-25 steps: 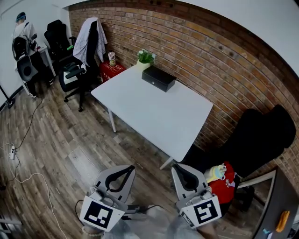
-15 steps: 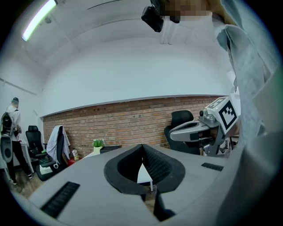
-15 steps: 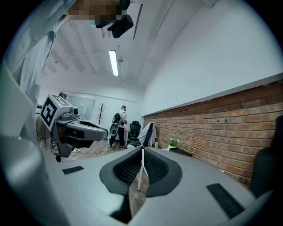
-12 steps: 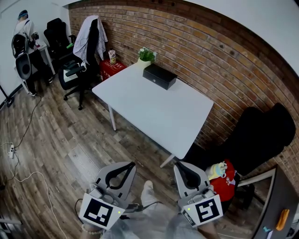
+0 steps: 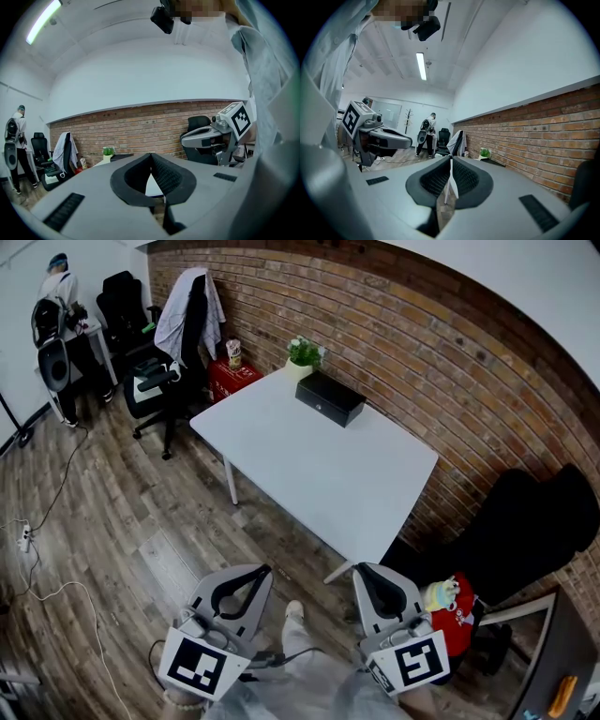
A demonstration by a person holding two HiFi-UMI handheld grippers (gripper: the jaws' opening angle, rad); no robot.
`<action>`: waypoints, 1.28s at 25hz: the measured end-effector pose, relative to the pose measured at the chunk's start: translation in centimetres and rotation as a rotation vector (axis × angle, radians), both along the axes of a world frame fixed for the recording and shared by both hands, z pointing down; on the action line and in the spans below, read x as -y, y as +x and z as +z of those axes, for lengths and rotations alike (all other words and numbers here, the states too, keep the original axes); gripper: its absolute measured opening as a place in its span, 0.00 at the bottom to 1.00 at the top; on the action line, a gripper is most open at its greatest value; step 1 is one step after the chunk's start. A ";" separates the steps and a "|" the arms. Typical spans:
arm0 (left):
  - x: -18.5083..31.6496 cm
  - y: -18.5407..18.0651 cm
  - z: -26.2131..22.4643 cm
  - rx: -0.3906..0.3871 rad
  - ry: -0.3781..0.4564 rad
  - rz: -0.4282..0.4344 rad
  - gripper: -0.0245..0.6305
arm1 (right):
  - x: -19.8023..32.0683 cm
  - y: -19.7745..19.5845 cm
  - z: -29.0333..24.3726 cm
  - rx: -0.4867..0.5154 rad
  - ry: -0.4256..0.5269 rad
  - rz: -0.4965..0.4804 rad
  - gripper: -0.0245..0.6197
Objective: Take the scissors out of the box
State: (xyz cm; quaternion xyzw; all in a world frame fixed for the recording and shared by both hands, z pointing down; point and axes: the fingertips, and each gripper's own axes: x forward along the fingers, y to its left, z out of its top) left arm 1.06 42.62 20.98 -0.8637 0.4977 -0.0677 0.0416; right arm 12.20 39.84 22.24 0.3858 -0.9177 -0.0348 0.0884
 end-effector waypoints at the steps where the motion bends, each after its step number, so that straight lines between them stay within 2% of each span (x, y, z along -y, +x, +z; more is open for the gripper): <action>1: 0.5 -0.1 0.0 -0.003 0.000 -0.003 0.07 | 0.5 -0.1 0.0 -0.002 0.002 -0.004 0.11; 9: 5.6 0.2 0.1 -0.029 -0.009 -0.017 0.07 | 5.6 0.0 0.3 -0.012 0.000 -0.011 0.11; 25: 16.8 0.4 -0.1 0.038 0.007 -0.019 0.07 | 17.6 -1.5 0.8 -0.003 -0.013 -0.061 0.11; 32: 21.2 -0.4 0.2 0.035 -0.005 -0.053 0.06 | 22.2 -2.2 0.4 0.020 0.005 -0.085 0.11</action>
